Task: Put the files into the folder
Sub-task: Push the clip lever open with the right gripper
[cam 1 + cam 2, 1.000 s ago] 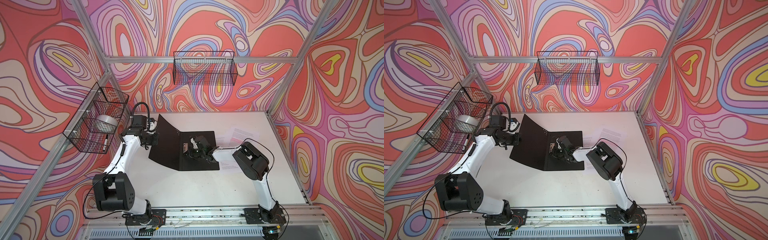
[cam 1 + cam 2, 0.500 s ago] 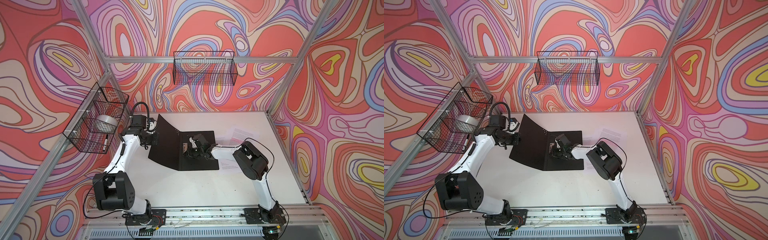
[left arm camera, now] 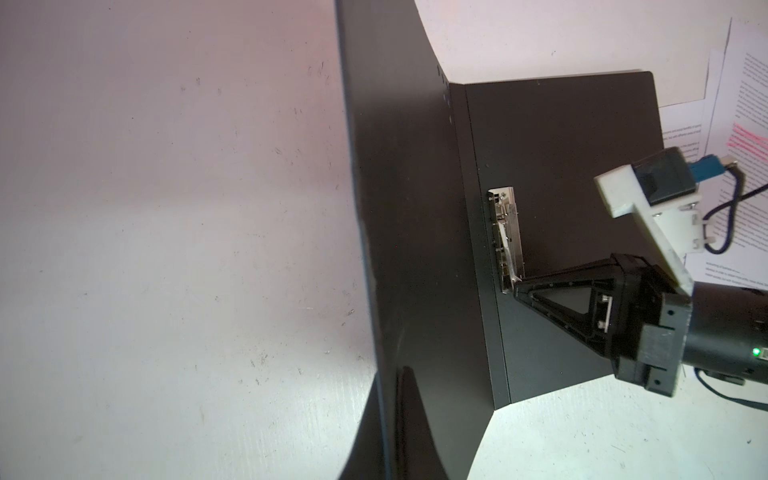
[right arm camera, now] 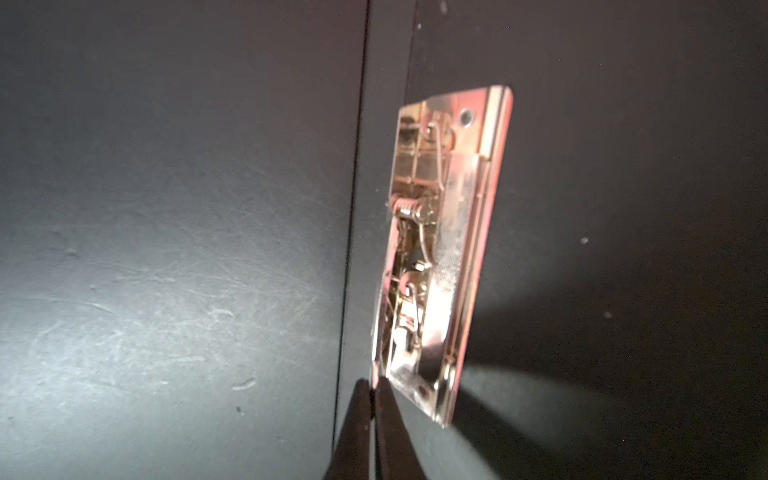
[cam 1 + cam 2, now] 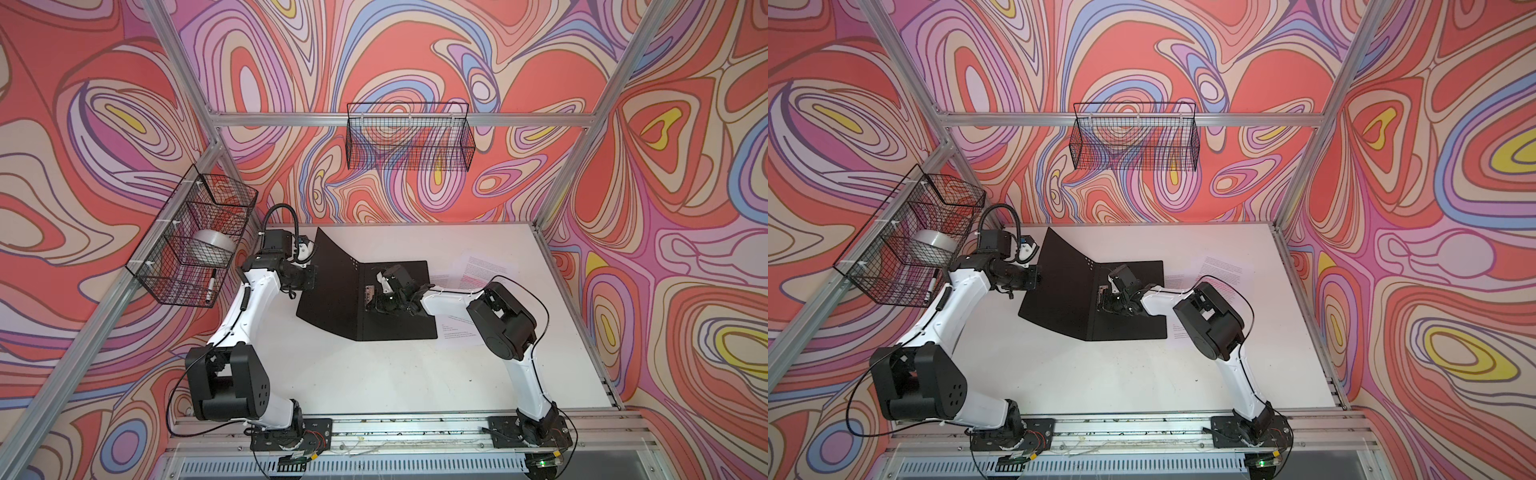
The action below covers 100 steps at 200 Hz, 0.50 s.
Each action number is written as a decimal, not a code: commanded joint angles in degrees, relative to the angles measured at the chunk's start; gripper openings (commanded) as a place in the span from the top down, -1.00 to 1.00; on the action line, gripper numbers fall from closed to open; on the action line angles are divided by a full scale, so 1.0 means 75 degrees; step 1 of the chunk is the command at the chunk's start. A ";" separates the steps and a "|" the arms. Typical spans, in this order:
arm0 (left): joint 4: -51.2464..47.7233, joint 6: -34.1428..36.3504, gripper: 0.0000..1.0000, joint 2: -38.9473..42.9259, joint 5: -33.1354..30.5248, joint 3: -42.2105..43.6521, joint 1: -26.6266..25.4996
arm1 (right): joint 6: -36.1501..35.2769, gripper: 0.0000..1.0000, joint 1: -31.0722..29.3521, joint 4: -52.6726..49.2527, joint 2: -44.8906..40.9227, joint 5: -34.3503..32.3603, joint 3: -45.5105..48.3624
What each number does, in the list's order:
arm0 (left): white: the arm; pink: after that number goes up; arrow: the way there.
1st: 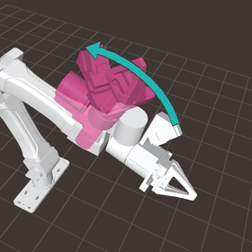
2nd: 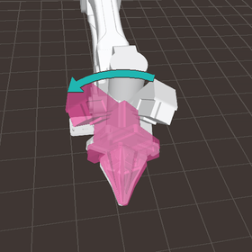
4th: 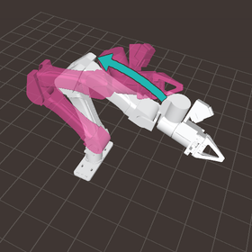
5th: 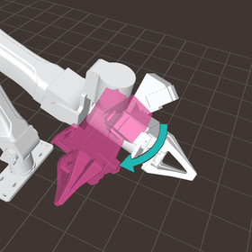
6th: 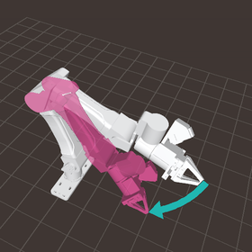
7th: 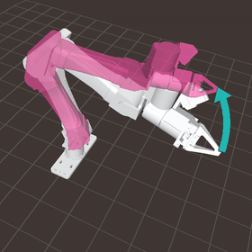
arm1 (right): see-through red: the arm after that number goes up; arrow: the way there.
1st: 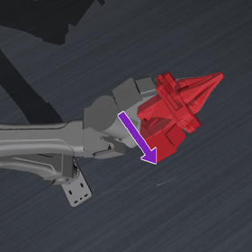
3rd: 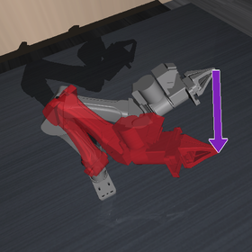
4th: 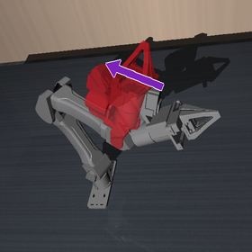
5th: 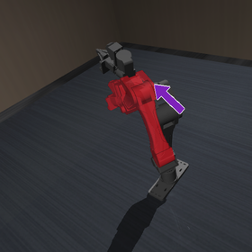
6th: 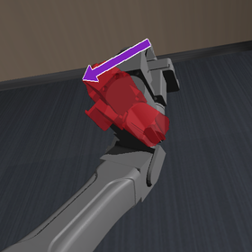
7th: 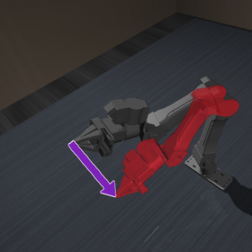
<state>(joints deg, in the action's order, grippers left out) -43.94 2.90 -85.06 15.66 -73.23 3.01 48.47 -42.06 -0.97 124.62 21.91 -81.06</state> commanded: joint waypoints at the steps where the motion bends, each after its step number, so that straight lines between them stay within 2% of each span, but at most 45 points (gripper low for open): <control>1: -0.0223 0.0493 1.00 0.0022 -0.0641 -0.0091 0.0194 | -0.0205 1.00 0.0183 -0.0982 -0.0104 -0.0462 -0.0201; 62: -0.0245 0.0491 1.00 0.0009 -0.0474 0.0026 0.0191 | -0.0135 1.00 0.0183 -0.1313 0.0070 -0.0191 -0.0976; 100: -0.0258 0.0486 1.00 0.0006 -0.0401 0.0049 0.0187 | -0.0045 0.70 0.0183 -0.1498 0.0095 -0.0089 -0.1327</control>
<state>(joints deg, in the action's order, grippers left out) -43.90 3.03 -85.03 16.10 -73.23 3.49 48.64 -41.60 -9.52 124.57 21.98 -88.84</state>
